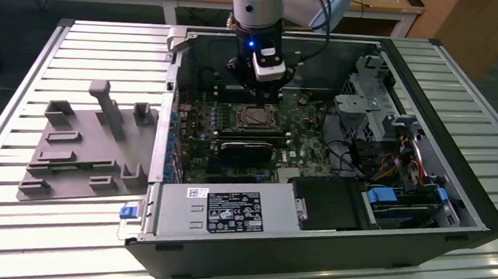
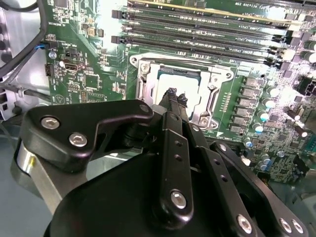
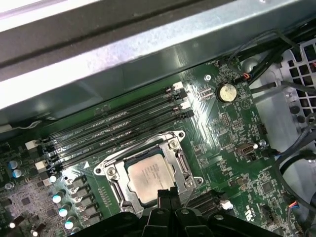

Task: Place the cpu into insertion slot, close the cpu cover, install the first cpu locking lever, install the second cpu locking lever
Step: 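Install the first cpu locking lever, then install the second cpu locking lever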

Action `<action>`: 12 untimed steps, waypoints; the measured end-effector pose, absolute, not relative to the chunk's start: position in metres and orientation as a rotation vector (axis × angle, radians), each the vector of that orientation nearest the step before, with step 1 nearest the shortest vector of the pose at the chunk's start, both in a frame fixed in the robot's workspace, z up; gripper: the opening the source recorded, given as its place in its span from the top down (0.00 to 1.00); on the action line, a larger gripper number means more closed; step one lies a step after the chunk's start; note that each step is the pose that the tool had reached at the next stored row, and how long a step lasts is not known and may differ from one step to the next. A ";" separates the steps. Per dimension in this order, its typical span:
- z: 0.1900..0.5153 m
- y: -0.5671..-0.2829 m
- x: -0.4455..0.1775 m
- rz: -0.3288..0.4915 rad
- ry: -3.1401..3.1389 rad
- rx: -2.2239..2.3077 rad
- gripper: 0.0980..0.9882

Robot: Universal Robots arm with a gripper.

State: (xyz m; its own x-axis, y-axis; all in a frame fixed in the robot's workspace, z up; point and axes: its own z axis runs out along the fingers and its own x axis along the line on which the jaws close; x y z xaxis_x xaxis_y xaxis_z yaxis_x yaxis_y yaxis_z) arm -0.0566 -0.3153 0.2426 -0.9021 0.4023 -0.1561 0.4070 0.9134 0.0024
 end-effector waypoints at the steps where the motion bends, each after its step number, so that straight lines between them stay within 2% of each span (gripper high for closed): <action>1: 0.243 -0.315 -0.057 -0.045 2.922 0.622 1.00; 12: 0.243 -0.316 -0.057 -0.046 2.922 0.622 1.00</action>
